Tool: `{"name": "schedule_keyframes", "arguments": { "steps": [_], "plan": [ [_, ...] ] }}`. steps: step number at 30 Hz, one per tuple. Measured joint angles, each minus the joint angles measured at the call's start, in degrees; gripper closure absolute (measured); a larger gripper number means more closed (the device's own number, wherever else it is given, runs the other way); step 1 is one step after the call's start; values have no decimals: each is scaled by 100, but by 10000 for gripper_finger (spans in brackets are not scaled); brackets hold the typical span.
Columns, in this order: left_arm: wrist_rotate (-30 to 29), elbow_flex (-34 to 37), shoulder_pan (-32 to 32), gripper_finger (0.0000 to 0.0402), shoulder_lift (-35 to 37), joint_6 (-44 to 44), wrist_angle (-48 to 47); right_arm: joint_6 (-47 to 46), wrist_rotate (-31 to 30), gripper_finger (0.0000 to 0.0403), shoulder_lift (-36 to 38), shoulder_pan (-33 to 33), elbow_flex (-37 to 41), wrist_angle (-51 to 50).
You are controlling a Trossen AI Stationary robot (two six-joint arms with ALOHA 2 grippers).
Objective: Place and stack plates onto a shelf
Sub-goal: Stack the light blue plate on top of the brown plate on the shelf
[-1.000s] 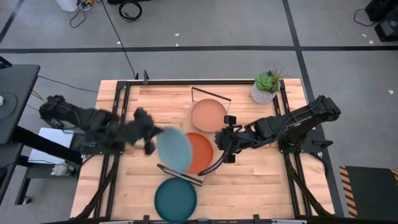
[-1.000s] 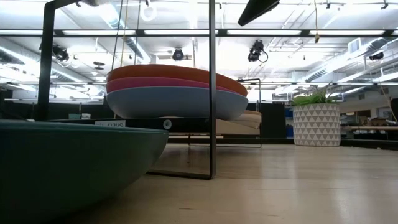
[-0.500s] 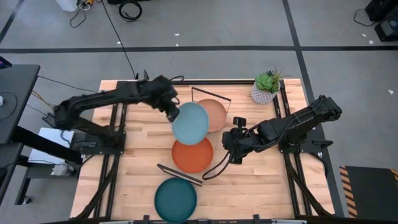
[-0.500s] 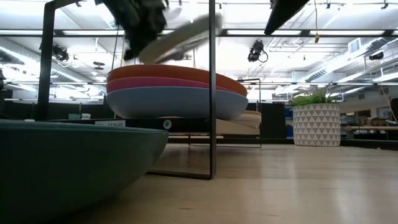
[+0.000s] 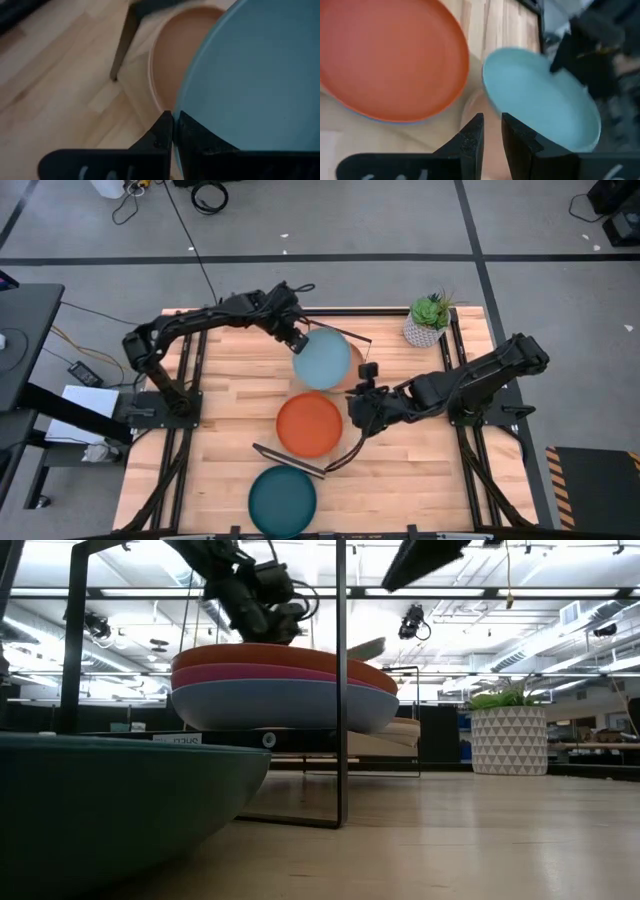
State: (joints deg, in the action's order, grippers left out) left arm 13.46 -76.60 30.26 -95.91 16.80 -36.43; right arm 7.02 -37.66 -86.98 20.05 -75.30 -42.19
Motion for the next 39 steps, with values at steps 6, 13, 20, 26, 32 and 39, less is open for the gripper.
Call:
{"name": "schedule_keyframes", "arguments": {
  "steps": [6, 13, 20, 26, 32, 39],
  "plan": [
    [-73, -284, -138, 382, -174, -78, -51, 1990, -47, 317, -15, -305, 703, 1086],
    [-71, -458, -156, 381, -172, -105, -281, 3765, -258, 238, -13, -338, 1222, 1953],
    [282, -459, -166, 381, -172, -95, -323, 5459, -670, 176, -15, -341, 1731, 2789],
    [565, -459, -218, 381, -172, -61, -321, 6885, -1413, 195, -15, -411, 2162, 4000],
    [572, -459, -348, 381, -172, -131, -319, 6905, -1243, 255, -15, -527, 2238, 4109],
    [587, -459, -452, 381, -172, -310, -318, 6820, -1200, 341, -15, -623, 2238, 4111]
  ]
}}
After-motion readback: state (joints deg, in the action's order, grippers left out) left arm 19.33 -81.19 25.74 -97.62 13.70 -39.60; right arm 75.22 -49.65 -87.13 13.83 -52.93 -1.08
